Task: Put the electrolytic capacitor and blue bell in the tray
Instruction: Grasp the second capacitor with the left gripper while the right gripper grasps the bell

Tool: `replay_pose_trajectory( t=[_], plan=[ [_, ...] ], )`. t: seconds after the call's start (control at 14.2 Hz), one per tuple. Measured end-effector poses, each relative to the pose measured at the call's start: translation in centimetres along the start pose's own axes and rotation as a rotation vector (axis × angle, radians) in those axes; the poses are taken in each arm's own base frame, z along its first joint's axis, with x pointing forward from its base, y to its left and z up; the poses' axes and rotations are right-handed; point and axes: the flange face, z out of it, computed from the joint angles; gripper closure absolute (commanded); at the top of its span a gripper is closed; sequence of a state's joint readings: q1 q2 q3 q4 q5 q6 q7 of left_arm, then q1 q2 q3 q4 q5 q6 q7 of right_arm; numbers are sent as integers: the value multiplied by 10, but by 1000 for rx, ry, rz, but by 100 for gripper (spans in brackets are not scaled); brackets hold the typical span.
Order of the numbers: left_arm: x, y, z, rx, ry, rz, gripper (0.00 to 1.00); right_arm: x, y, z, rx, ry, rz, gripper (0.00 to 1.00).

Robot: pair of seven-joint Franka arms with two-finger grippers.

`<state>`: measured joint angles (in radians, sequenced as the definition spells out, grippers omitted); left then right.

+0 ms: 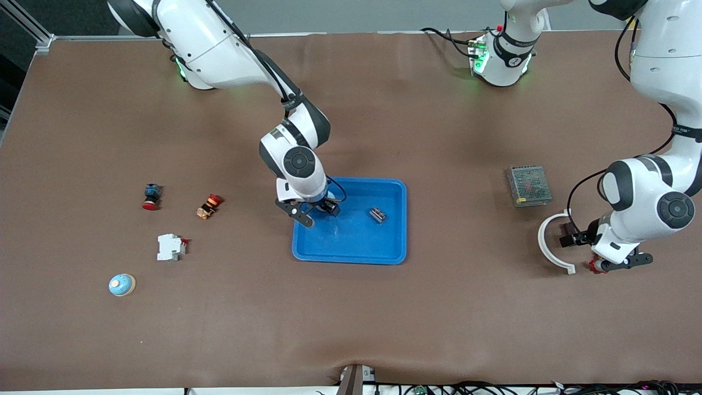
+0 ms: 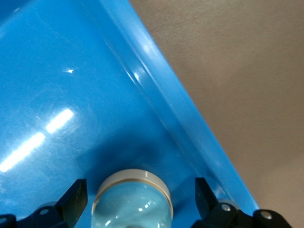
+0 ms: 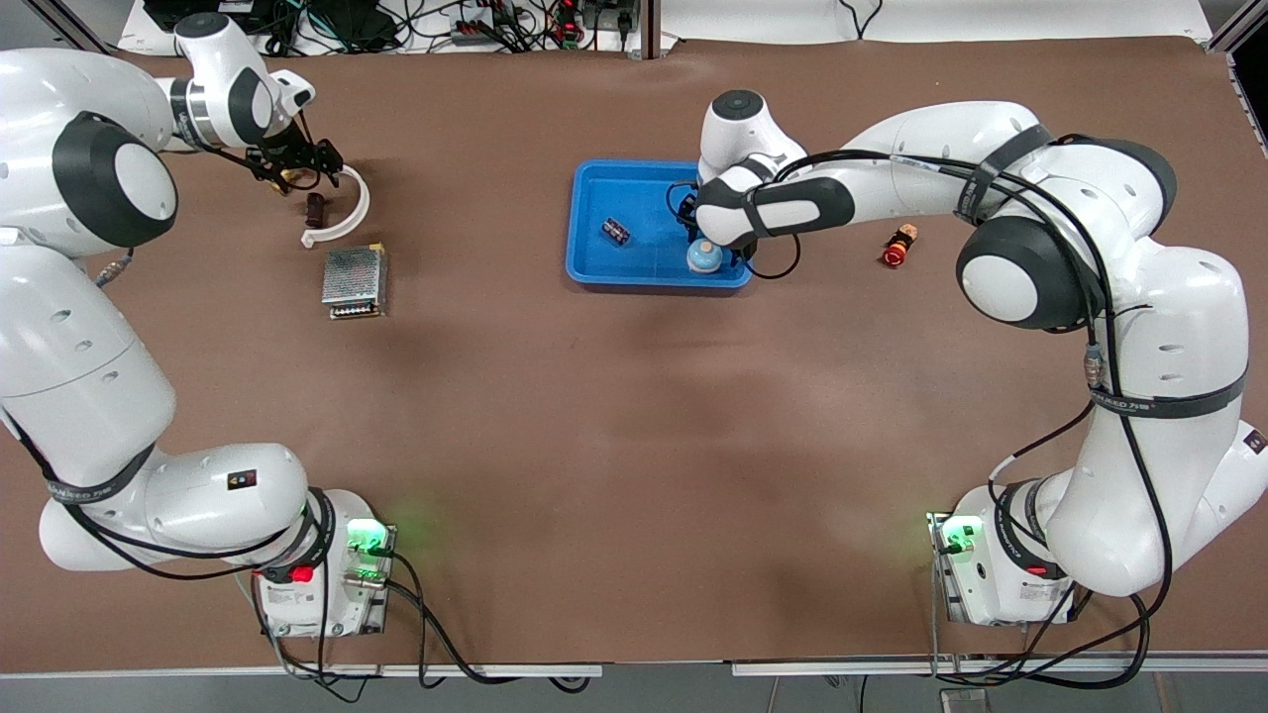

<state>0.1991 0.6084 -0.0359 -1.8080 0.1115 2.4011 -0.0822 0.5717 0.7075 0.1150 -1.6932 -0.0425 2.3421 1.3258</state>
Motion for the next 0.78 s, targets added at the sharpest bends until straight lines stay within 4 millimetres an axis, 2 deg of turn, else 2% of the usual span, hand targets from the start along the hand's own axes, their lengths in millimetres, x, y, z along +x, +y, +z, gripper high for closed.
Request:
replay_pose_trajectory(
  t=[0.28,0.35,0.49,0.63,0.78],
  plan=[
    [-10,-2,24,-7,6,-3,0,11,-6,-41,-22,6,-21,0],
    [-11,-1,28,-8,3,-2,10,19,-4,-51,-27,9,-40,0],
    [-11,0,29,-8,3,-1,49,50,6,-72,-37,9,-78,0],
    [-11,0,29,-9,3,-1,79,98,26,-93,-32,9,-122,0],
    [-10,2,27,-10,9,2,98,148,51,-111,-17,16,-160,0]
  ],
)
